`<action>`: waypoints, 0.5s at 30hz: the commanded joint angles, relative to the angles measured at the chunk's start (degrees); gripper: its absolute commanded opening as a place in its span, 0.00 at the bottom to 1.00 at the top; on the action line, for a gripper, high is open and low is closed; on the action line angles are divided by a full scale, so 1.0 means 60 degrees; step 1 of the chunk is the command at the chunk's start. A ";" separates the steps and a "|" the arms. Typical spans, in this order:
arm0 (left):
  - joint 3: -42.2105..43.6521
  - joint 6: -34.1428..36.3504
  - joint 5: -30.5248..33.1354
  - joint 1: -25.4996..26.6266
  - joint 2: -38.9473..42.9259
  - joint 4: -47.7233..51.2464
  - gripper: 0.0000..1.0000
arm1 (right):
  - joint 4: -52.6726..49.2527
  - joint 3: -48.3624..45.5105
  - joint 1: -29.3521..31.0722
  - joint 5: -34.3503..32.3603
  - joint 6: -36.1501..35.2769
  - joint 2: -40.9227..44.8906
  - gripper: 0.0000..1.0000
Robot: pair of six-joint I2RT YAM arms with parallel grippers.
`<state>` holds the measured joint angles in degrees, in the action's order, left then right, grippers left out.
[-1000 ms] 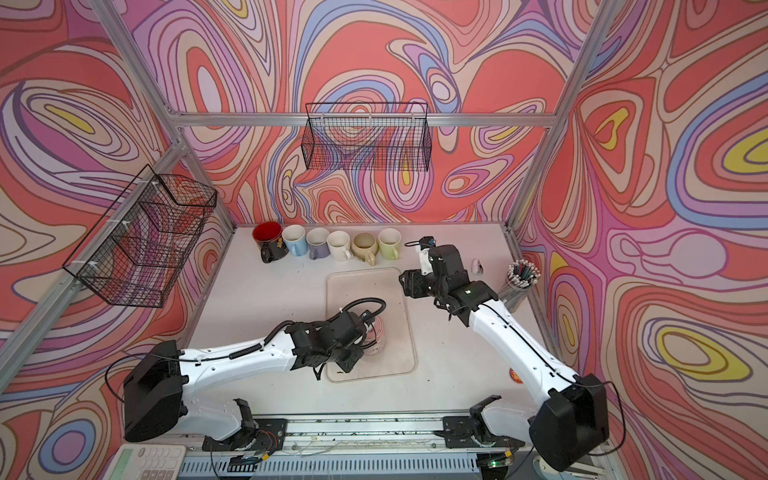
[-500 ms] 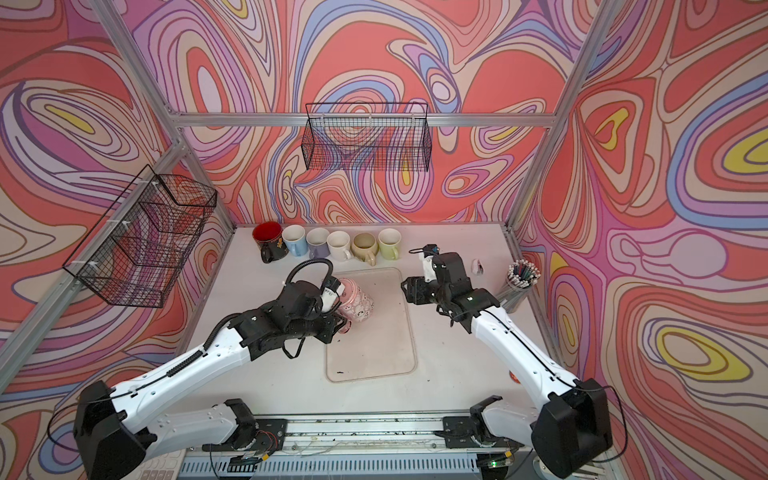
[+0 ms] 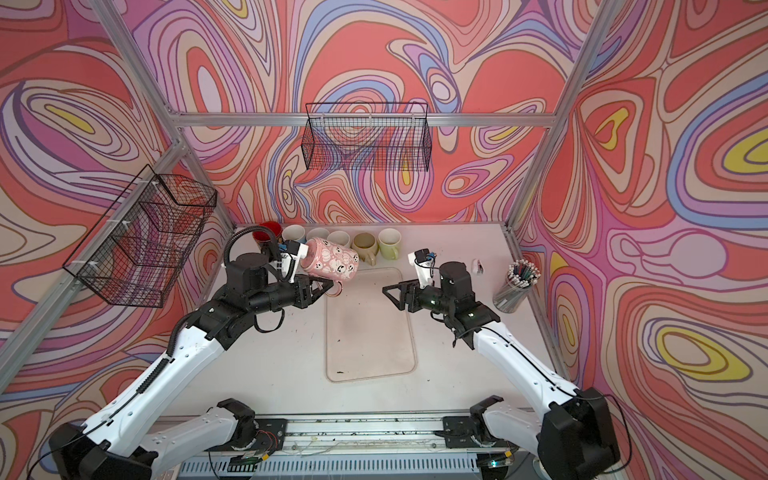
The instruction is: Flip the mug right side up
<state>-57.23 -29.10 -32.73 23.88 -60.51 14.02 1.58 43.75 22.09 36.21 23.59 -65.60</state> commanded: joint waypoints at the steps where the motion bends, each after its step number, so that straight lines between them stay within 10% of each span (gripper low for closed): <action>1: -0.0359 -0.0801 -0.1462 -0.0235 0.0119 -0.2547 0.00 | 0.2286 -0.0358 0.0002 0.1655 0.1020 -0.0126 0.76; 15: 0.0234 -0.1792 -0.2030 -0.0500 -0.0255 -0.5163 0.00 | 0.9427 -0.0598 0.0007 0.3119 0.5264 -0.2385 0.77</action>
<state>-55.77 -38.98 -43.11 21.65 -62.57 -5.37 42.54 40.12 22.09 51.99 46.59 -77.78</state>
